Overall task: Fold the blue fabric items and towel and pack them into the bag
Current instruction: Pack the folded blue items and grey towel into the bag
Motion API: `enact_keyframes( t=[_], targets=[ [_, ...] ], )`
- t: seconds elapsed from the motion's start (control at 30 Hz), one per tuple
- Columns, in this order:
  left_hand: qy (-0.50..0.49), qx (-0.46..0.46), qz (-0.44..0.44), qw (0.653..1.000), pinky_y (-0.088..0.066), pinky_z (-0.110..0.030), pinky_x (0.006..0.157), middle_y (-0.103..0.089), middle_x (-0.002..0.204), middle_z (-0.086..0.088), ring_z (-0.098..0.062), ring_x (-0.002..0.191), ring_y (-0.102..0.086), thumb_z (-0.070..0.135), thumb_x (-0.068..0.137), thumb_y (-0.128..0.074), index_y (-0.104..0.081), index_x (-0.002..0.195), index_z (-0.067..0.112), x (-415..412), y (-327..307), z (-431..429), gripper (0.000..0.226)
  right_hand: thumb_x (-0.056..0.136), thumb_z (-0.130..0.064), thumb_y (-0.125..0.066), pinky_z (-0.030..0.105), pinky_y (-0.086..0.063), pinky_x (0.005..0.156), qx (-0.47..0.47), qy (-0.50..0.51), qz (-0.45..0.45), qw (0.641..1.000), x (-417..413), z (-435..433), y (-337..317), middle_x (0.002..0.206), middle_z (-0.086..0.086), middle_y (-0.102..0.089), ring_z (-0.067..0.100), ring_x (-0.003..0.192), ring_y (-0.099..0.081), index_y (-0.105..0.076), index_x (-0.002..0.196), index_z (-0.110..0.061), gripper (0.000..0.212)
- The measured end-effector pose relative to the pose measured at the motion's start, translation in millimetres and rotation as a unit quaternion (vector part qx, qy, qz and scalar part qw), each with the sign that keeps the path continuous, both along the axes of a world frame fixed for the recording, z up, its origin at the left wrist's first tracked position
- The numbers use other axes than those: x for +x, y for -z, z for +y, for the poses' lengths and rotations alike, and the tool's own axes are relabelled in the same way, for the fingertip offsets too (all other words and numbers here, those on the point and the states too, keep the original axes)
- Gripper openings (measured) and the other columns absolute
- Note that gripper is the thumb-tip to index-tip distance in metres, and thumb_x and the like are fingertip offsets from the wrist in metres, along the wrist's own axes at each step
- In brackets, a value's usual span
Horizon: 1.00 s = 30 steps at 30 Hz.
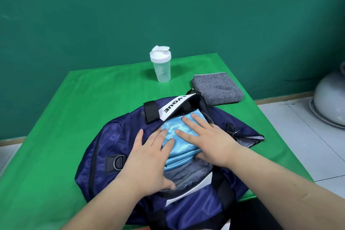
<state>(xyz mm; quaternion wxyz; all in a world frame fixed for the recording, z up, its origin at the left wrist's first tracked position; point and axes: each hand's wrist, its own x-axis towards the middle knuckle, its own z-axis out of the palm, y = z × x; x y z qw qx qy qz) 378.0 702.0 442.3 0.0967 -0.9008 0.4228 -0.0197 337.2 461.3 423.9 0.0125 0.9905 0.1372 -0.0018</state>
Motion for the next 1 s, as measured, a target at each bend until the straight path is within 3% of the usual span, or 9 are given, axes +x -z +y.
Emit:
enact_keyframes(
  t=[0.1, 0.23, 0.37, 0.53, 0.63, 0.8, 0.93, 1.0],
  targets=[
    [0.003, -0.002, 0.008, 1.0, -0.017, -0.062, 0.117, -0.034, 0.157, -0.008, -0.025, 0.147, -0.028, 0.09, 0.047, -0.052, -0.041, 0.148, 0.024, -1.6, -3.9, -0.1, 0.121, 0.08, -0.038, -0.072, 0.049, -0.032, 0.113, 0.007, -0.007, 0.008, 1.0, -5.0, -4.1, -2.3, 0.164, -0.008, 0.022, 0.022, 0.152, 0.019, 0.007, 0.152, -0.051, 0.108],
    [0.002, -0.012, 0.024, 1.0, -0.002, -0.06, 0.119, -0.017, 0.164, -0.006, -0.021, 0.151, -0.013, 0.085, 0.056, -0.058, -0.026, 0.153, 0.027, -5.8, -12.4, -1.3, 0.118, 0.078, -0.05, -0.072, 0.048, -0.017, 0.12, -0.007, -0.003, 0.031, 0.999, -19.2, -16.4, -13.3, 0.161, -0.013, 0.029, 0.018, 0.149, 0.028, 0.007, 0.154, -0.048, 0.11],
    [-0.001, 0.031, 0.049, 0.998, 0.006, -0.061, 0.118, -0.007, 0.165, -0.004, -0.019, 0.152, -0.005, 0.084, 0.062, -0.058, -0.017, 0.155, 0.029, -12.1, -24.3, -4.3, 0.116, 0.08, -0.06, -0.067, 0.048, -0.011, 0.123, -0.019, 0.012, 0.071, 0.997, -30.4, -20.1, -22.6, 0.161, -0.013, 0.029, 0.018, 0.149, 0.027, 0.008, 0.155, -0.046, 0.107],
    [0.017, -0.01, 0.07, 0.997, 0.009, -0.054, 0.12, -0.013, 0.164, 0.002, -0.015, 0.152, -0.005, 0.082, 0.066, -0.057, -0.028, 0.151, 0.034, -11.0, -38.6, 3.8, 0.102, 0.084, -0.061, -0.064, 0.04, -0.008, 0.124, 0.062, 0.017, 0.041, 0.997, -37.5, -16.5, -43.2, 0.167, -0.009, 0.008, 0.013, 0.153, 0.012, -0.008, 0.157, -0.043, 0.094],
    [0.051, -0.048, 0.084, 0.994, 0.012, -0.042, 0.119, -0.016, 0.163, 0.009, -0.01, 0.152, -0.003, 0.077, 0.073, -0.056, -0.035, 0.148, 0.036, -10.5, -47.9, 7.9, 0.088, 0.087, -0.053, -0.066, 0.026, -0.008, 0.123, 0.161, 0.04, 0.006, 0.986, -46.5, -20.6, -51.9, 0.166, -0.007, -0.012, 0.009, 0.153, -0.001, -0.023, 0.156, -0.037, 0.083],
    [0.059, -0.097, 0.105, 0.988, 0.002, -0.035, 0.122, -0.02, 0.16, 0.013, -0.007, 0.151, -0.006, 0.08, 0.073, -0.043, -0.038, 0.145, 0.04, -2.3, -60.1, 7.4, 0.083, 0.087, -0.042, -0.072, 0.011, -0.007, 0.114, 0.257, 0.095, -0.03, 0.961, -51.0, -30.3, -63.9, 0.159, -0.013, -0.026, 0.001, 0.148, -0.013, -0.036, 0.151, -0.035, 0.074],
    [0.056, -0.117, 0.131, 0.983, -0.012, -0.04, 0.123, -0.024, 0.159, 0.011, -0.009, 0.15, -0.012, 0.08, 0.071, -0.036, -0.042, 0.143, 0.039, 11.8, -69.7, -5.6, 0.083, 0.085, -0.035, -0.076, 0.017, -0.016, 0.119, 0.303, 0.126, -0.051, 0.943, -47.1, -46.0, -72.4, 0.153, -0.012, -0.037, 0.001, 0.143, -0.026, -0.044, 0.148, -0.031, 0.07],
    [0.057, -0.128, 0.141, 0.98, -0.017, -0.039, 0.122, -0.026, 0.158, 0.011, -0.01, 0.148, -0.015, 0.079, 0.072, -0.037, -0.044, 0.142, 0.039, 20.7, -75.2, -18.3, 0.081, 0.085, -0.032, -0.077, 0.014, -0.017, 0.116, 0.315, 0.143, -0.059, 0.936, -41.0, -58.0, -74.8, 0.149, -0.011, -0.041, 0.002, 0.139, -0.033, -0.048, 0.146, -0.028, 0.067]
  ],
)
